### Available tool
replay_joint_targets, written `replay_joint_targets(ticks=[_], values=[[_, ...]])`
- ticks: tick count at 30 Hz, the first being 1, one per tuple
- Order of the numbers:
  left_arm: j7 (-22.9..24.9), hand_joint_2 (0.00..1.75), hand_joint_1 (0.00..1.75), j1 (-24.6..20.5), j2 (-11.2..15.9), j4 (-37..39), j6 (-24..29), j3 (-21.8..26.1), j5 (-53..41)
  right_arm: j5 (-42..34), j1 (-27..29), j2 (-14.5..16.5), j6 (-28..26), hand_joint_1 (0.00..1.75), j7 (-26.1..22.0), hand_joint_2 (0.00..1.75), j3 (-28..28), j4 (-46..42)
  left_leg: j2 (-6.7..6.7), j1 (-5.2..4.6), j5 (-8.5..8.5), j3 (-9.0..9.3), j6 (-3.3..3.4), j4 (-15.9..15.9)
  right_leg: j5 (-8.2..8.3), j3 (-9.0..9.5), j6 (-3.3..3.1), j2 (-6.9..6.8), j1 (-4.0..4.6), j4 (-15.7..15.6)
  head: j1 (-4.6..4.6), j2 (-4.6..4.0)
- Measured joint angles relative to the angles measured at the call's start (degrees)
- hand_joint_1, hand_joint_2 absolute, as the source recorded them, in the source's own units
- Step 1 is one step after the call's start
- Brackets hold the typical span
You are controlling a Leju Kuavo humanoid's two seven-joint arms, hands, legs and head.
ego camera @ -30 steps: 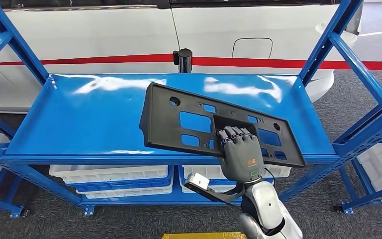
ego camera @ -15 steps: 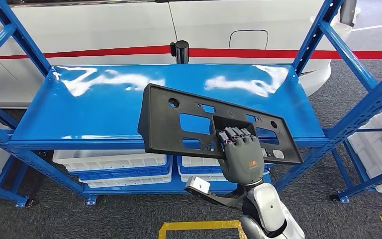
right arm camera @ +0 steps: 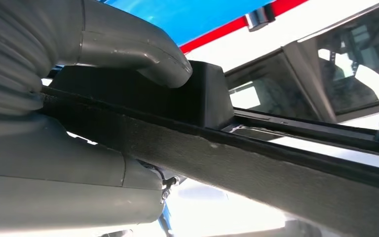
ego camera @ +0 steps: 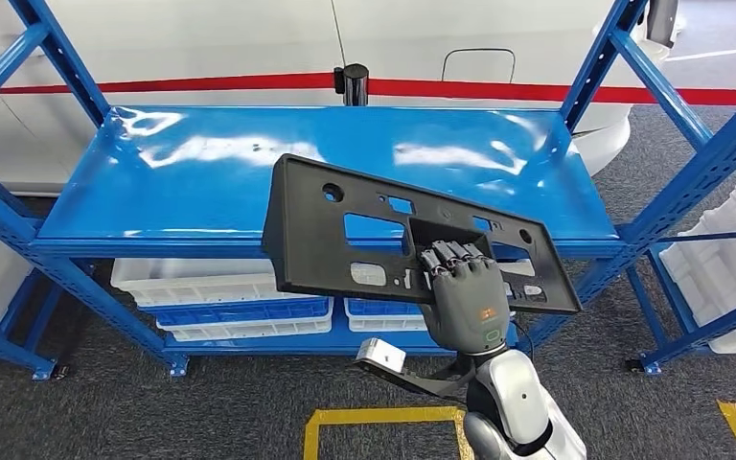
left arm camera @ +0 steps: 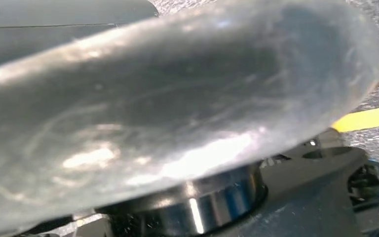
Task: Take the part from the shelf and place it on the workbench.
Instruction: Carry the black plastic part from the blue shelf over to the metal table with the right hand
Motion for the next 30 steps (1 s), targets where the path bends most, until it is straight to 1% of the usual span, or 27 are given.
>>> replay_joint_targets(ticks=[1,2,3,5,6,7,8,9,10,11,12,13,14,15,16,17,18,20,21,22,23,24,25,27,28,29,30], values=[[0.2,0.0,0.0,0.3,-0.1,-0.7,-0.3,0.4,-0.5,-0.2,0.0,-0.1,0.0,1.75,0.0,1.75,0.0,0.0,0.11,-0.07,0.53,-0.49,0.63,-0.1,-0.41,-0.48,0.27,0.02,-0.1,0.4,-0.01,0.0],[0.3,0.0,0.0,0.6,-0.3,-1.3,-0.6,0.8,-0.9,-0.3,0.0,-0.3,0.0,1.75,0.0,1.75,0.0,-0.1,0.22,-0.07,1.14,-1.11,1.31,-0.2,-1.62,-1.27,0.28,0.05,-0.15,1.5,0.1,0.0],[0.4,0.0,0.0,0.7,-0.4,-1.8,-0.8,1.2,-1.2,-0.4,-0.1,-0.4,0.0,1.75,0.0,1.75,0.0,-0.1,0.32,-0.05,1.81,-1.86,1.84,-0.3,-3.68,-2.34,0.03,0.05,-0.19,3.8,0.18,0.0],[0.6,0.0,0.0,1.1,-0.5,-2.8,-1.2,1.7,-1.8,-0.6,-0.1,-0.6,0.0,1.75,0.0,1.75,-0.1,-0.1,0.37,-0.18,3.17,-3.6,2.36,-0.3,-8.31,-4.65,-0.41,0.06,-0.17,10.7,0.36,0.0],[0.6,0.0,0.0,1.2,-0.6,-3.2,-1.5,2.1,-2.2,-0.6,-0.1,-0.7,0.0,1.75,0.0,1.75,-0.1,-0.1,0.4,-0.22,3.89,-4.56,2.4,-0.2,-9.57,-5.19,-0.24,0.06,-0.16,13.9,0.34,0.0],[0.6,0.0,0.0,1.4,-0.7,-3.6,-1.8,2.5,-2.8,-0.8,-0.1,-0.8,0.0,1.75,-0.1,1.75,-0.1,-0.1,0.44,-0.26,4.59,-5.51,2.4,-0.2,-9.69,-4.99,0.2,0.06,-0.16,15.6,0.34,0.0],[0.7,0.0,0.0,1.5,-0.9,-3.9,-2.1,3.0,-3.4,-0.9,-0.1,-0.8,0.0,1.75,-0.1,1.75,-0.1,-0.1,0.48,-0.29,5.28,-6.39,2.33,-0.2,-8.82,-3.86,0.8,0.06,-0.15,15.4,0.34,0.0],[0.7,0.0,0.0,1.7,-1.0,-4.3,-2.4,3.5,-4.0,-1.1,-0.1,-0.9,0.1,1.75,-0.2,1.75,-0.1,-0.1,0.48,-0.3,5.96,-7.22,2.21,-0.2,-7.53,-1.72,1.31,0.05,-0.13,13.2,0.34,0.0],[0.7,0.0,0.0,1.8,-1.2,-4.6,-2.8,4.1,-4.8,-1.3,-0.2,-0.9,0.1,1.75,-0.3,1.75,-0.1,-0.2,0.46,-0.3,6.62,-7.87,2.04,-0.2,-6.61,1.31,1.48,0.04,-0.07,9.5,0.34,0.0],[0.6,0.0,0.0,1.9,-1.5,-5.0,-3.1,4.6,-5.4,-1.5,-0.3,-1.0,0.1,1.75,-0.3,1.75,-0.1,-0.2,0.43,-0.4,7.22,-8.4,1.79,-0.1,-6.47,4.81,1.26,0.02,0.09,4.8,0.36,0.0],[0.6,0.0,0.0,2.0,-1.8,-5.4,-3.4,5.2,-6.0,-1.6,-0.4,-1.0,0.1,1.75,-0.4,1.75,-0.1,-0.3,0.43,-0.47,7.86,-8.69,1.47,-0.2,-6.79,7.41,0.86,0.0,0.27,0.9,0.28,0.0],[0.6,0.0,0.0,2.1,-2.0,-5.7,-3.5,5.7,-6.4,-1.7,-0.5,-1.0,0.1,1.75,-0.5,1.75,-0.1,-0.4,0.45,-0.49,8.48,-8.8,1.12,-0.3,-7.29,9.02,0.36,0.01,0.47,-1.7,0.27,0.0],[0.6,0.0,0.0,2.2,-2.2,-5.9,-3.6,6.2,-6.6,-1.8,-0.5,-1.0,0.1,1.75,-0.6,1.75,-0.1,-0.4,0.5,-0.5,9.11,-8.85,0.73,-0.5,-7.49,9.47,-0.09,0.03,0.66,-2.9,0.27,0.0],[0.6,0.0,0.0,2.3,-2.3,-6.0,-3.7,6.6,-6.7,-1.8,-0.5,-1.0,0.1,1.75,-0.6,1.75,-0.1,-0.5,0.55,-0.45,9.69,-8.9,0.34,-0.8,-7.1,8.92,-0.47,0.04,0.61,-2.9,0.24,0.0],[0.6,0.0,0.0,2.4,-2.4,-6.2,-3.8,6.9,-6.7,-1.8,-0.6,-1.0,0.1,1.75,-0.6,1.75,-0.1,-0.5,0.53,-0.36,9.43,-9.14,-0.04,-0.7,-6.51,8.44,-0.89,0.01,0.4,-2.9,0.29,0.0],[0.6,0.0,0.0,2.5,-2.5,-6.3,-3.8,7.2,-6.8,-1.8,-0.5,-1.0,0.1,1.75,-0.6,1.75,-0.1,-0.5,0.49,-0.3,8.07,-9.5,-0.39,0.0,-5.84,7.89,-1.39,-0.05,0.14,-3.0,0.21,0.0],[0.6,0.0,0.0,2.6,-2.5,-6.4,-3.9,7.5,-7.0,-1.9,-0.5,-1.0,0.1,1.75,-0.6,1.75,-0.1,-0.5,0.43,-0.22,5.55,-10.05,-0.72,1.9,-5.1,7.26,-1.85,-0.12,-0.14,-3.1,0.12,0.0],[0.5,0.0,0.0,2.8,-2.6,-6.6,-4.2,8.1,-7.7,-2.2,-0.5,-1.0,0.2,1.75,-0.7,1.75,-0.1,-0.5,0.36,-0.04,-0.76,-11.29,-1.31,8.5,-3.77,5.84,-2.39,-0.21,-0.27,-3.0,-0.02,0.0],[0.5,0.0,0.0,2.8,-2.6,-6.7,-4.5,8.5,-8.3,-2.3,-0.5,-1.0,0.2,1.75,-0.8,1.75,-0.1,-0.5,0.34,0.05,-2.63,-11.68,-1.59,12.1,-3.12,5.17,-2.42,-0.24,-0.27,-3.0,-0.03,0.0],[0.4,0.0,0.0,2.8,-2.7,-6.9,-4.7,9.0,-8.9,-2.5,-0.5,-1.0,0.2,1.75,-0.9,1.75,0.0,-0.5,0.35,0.17,-3.01,-11.58,-1.85,14.7,-2.47,4.43,-2.31,-0.27,-0.28,-2.9,-0.03,0.0],[0.2,0.0,0.0,2.8,-2.8,-7.0,-5.0,9.5,-9.7,-2.7,-0.5,-1.0,0.2,1.75,-0.9,1.75,0.0,-0.5,0.35,0.37,-2.04,-10.64,-2.08,15.5,-1.85,3.63,-2.11,-0.29,-0.35,-2.7,-0.03,0.0],[0.1,0.0,0.0,2.8,-2.9,-7.3,-5.3,10.2,-10.3,-3.0,-0.5,-1.0,0.2,1.75,-1.0,1.75,0.0,-0.5,0.36,0.61,-0.5,-8.73,-2.28,14.3,-1.34,2.78,-1.83,-0.28,-0.48,-2.4,-0.03,0.0],[0.0,0.0,0.0,2.8,-3.2,-7.5,-5.6,10.8,-11.0,-3.3,-0.4,-1.0,0.3,1.75,-1.1,1.75,0.0,-0.5,0.34,0.9,0.66,-5.92,-2.51,11.2,-0.95,1.92,-1.51,-0.27,-0.61,-1.9,-0.05,0.0],[-0.2,0.0,0.0,2.8,-3.6,-8.0,-6.1,12.0,-12.0,-3.9,-0.5,-1.0,0.3,1.75,-1.2,1.75,-0.1,-0.5,0.05,0.99,0.29,-0.63,-2.76,3.9,-0.45,0.4,-0.83,-0.26,-0.6,-0.8,-0.11,0.0],[-0.4,0.0,0.0,2.7,-3.9,-8.2,-6.4,12.5,-12.5,-4.1,-0.5,-1.0,0.3,1.75,-1.4,1.75,-0.1,-0.5,-0.11,0.87,-0.58,0.63,-2.51,1.5,-0.21,-0.17,-0.47,-0.27,-0.51,-0.4,-0.13,0.0],[-0.5,0.0,0.0,2.7,-4.1,-8.3,-6.6,13.0,-13.0,-4.4,-0.5,-1.0,0.3,1.75,-1.5,1.75,-0.1,-0.5,-0.24,0.59,-1.16,0.84,-1.95,0.5,0.12,-0.62,0.0,-0.26,-0.4,-0.3,-0.12,0.0],[-0.9,0.0,0.0,2.7,-4.3,-8.5,-7.0,13.6,-13.8,-4.9,-0.4,-1.0,0.2,1.75,-1.8,1.75,-0.1,-0.5,-0.19,0.41,-1.08,0.43,-1.1,0.2,0.54,-0.96,0.5,-0.23,-0.43,-0.3,-0.1,0.0]])
